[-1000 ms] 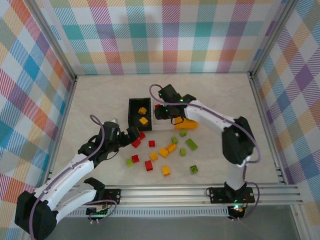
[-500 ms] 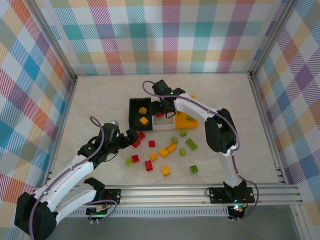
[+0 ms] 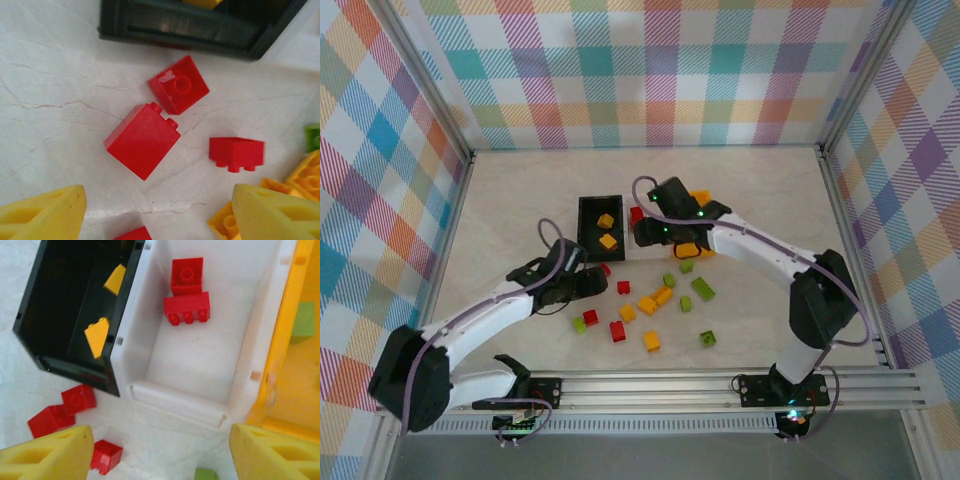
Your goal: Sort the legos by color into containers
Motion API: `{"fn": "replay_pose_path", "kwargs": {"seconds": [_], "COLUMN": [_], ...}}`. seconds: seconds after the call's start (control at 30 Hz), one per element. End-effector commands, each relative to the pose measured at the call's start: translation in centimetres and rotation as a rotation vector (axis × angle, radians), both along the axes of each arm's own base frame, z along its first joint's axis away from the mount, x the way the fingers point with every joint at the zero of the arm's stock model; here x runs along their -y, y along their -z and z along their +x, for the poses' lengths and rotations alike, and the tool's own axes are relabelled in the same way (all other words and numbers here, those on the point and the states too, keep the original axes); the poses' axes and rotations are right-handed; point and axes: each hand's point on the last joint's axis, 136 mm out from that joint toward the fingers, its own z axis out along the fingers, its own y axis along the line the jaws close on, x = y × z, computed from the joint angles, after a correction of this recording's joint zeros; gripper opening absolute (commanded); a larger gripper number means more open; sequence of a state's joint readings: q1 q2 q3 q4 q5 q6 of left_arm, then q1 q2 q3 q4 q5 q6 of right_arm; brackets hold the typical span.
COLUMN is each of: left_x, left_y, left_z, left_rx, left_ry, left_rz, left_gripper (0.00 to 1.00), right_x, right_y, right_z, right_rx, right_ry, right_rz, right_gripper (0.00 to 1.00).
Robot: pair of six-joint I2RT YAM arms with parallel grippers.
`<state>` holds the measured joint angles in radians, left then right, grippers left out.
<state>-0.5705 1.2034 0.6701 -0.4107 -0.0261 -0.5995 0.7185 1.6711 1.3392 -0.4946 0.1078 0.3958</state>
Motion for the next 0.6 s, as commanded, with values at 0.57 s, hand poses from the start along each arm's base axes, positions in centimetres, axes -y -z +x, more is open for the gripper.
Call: {"fn": "replay_pose_path", "kwargs": {"seconds": [0.57], "left_x": [0.0], "left_y": [4.2], "left_z": [3.7], "left_rx": [0.0], "left_ry": [0.07], "left_rz": [0.308], "left_gripper": [0.59], "right_x": [3.4], "right_y": [-0.5], "right_z": [-2.1], "right_rx": [0.035], "right_ry": [0.075], "right_rz": [0.056], "right_gripper": [0.72]}}
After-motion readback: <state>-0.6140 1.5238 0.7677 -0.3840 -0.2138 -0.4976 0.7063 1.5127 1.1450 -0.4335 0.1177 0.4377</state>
